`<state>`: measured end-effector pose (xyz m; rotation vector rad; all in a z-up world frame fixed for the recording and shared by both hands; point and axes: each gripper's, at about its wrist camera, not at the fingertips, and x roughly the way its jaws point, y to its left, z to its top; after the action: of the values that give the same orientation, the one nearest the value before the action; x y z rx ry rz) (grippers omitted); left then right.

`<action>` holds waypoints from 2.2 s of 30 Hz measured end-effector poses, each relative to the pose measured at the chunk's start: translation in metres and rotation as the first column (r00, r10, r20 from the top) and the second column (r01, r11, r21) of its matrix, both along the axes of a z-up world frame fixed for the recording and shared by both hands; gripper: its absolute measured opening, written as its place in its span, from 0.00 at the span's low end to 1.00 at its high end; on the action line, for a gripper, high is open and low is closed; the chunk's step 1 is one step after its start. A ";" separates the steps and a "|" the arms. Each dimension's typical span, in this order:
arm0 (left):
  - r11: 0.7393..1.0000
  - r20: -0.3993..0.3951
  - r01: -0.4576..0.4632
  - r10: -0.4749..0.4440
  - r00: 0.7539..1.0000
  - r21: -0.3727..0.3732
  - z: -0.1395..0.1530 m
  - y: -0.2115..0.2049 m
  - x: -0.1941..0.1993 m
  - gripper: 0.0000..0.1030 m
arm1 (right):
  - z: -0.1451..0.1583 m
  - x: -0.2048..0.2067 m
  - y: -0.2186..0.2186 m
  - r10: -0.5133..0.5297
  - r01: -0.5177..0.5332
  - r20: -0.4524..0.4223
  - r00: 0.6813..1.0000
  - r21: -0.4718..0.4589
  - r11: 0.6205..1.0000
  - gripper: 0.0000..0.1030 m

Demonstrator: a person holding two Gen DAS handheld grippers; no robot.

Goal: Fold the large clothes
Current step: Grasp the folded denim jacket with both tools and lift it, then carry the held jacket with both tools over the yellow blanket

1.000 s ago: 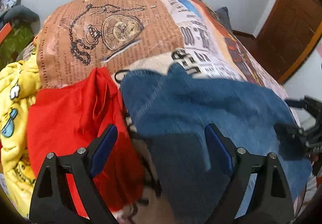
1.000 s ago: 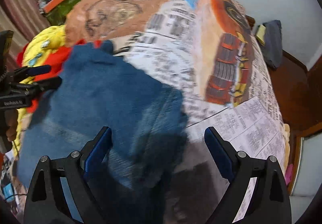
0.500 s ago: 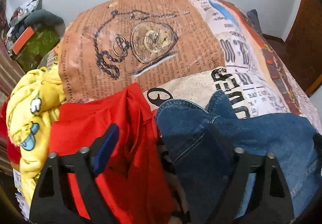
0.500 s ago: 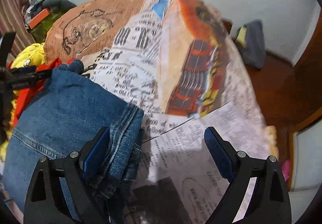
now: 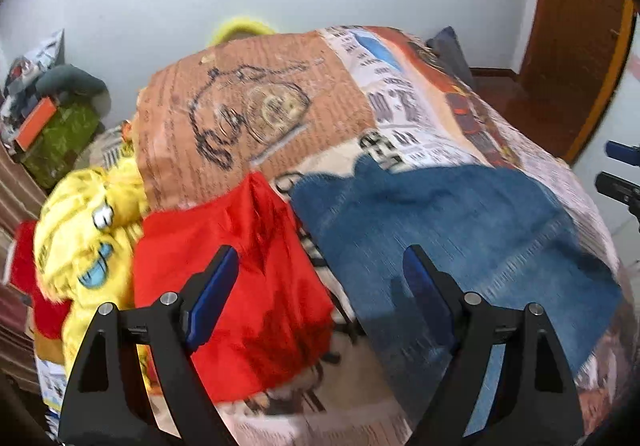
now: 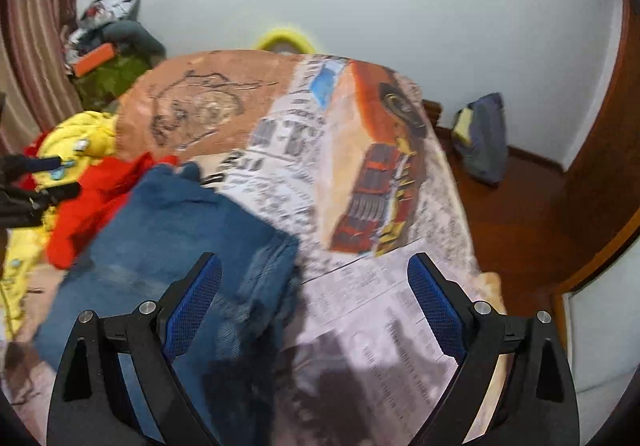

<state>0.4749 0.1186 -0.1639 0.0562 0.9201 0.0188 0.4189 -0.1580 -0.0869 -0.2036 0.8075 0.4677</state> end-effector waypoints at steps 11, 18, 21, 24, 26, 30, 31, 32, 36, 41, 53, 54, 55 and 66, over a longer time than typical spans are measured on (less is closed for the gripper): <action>0.953 -0.164 -0.010 -0.042 0.986 -0.303 -0.047 -0.005 -0.040 0.84 | -0.043 -0.011 0.002 0.107 -0.080 -0.212 0.971 0.133 0.988 0.90; 0.886 -0.217 -0.054 -0.054 0.975 -0.461 -0.073 -0.007 -0.027 0.86 | -0.083 0.009 -0.001 0.128 -0.051 -0.391 0.911 0.201 0.978 0.90; 0.862 -0.244 -0.068 -0.066 0.967 -0.502 -0.083 -0.008 -0.015 0.86 | -0.095 0.016 0.002 0.170 -0.056 -0.445 0.879 0.258 0.964 0.90; 0.834 -0.278 -0.095 -0.072 0.958 -0.544 -0.093 -0.008 -0.003 0.86 | -0.104 0.023 0.006 0.209 -0.055 -0.503 0.839 0.305 0.951 0.90; 0.809 -0.302 -0.112 -0.083 0.950 -0.577 -0.101 -0.005 0.003 0.86 | -0.111 0.027 0.007 0.235 -0.046 -0.537 0.810 0.341 0.939 0.90; 0.757 -0.331 -0.144 -0.100 0.938 -0.637 -0.114 -0.002 0.010 0.87 | -0.119 0.033 0.009 0.268 -0.038 -0.574 0.774 0.379 0.925 0.92; 0.752 -0.331 -0.144 -0.103 0.938 -0.643 -0.115 -0.001 0.012 0.87 | -0.118 0.034 0.011 0.274 -0.048 -0.572 0.773 0.378 0.924 0.92; 0.750 -0.329 -0.142 -0.106 0.938 -0.646 -0.115 -0.002 0.013 0.87 | -0.118 0.033 0.013 0.279 -0.060 -0.570 0.773 0.372 0.926 0.92; 0.744 -0.315 -0.129 -0.114 0.942 -0.656 -0.116 -0.004 0.015 0.87 | -0.115 0.031 0.019 0.282 -0.095 -0.554 0.783 0.342 0.935 0.90; 0.743 -0.292 -0.114 -0.114 0.950 -0.659 -0.114 -0.003 0.011 0.72 | -0.115 0.031 0.015 0.282 -0.074 -0.557 0.781 0.366 0.928 0.60; 0.816 -0.213 -0.005 -0.144 0.966 -0.578 -0.069 -0.017 -0.009 0.43 | -0.074 0.016 0.030 0.249 -0.099 -0.474 0.844 0.320 0.942 0.31; 0.824 -0.202 0.005 -0.144 0.969 -0.566 -0.063 -0.020 -0.010 0.43 | -0.071 0.015 0.031 0.247 -0.098 -0.470 0.847 0.319 0.943 0.30; 0.829 -0.192 0.013 -0.145 0.971 -0.559 -0.058 -0.020 -0.012 0.42 | -0.068 0.015 0.033 0.243 -0.093 -0.466 0.851 0.322 0.942 0.29; 0.841 -0.058 0.093 -0.145 0.988 -0.534 0.013 0.001 -0.036 0.41 | -0.009 -0.003 0.054 0.237 -0.116 -0.341 0.910 0.339 0.934 0.29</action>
<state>0.4391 0.1195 -0.1505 -0.4065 0.9899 -0.3598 0.4155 -0.1036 -0.0961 0.1148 1.0833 0.8189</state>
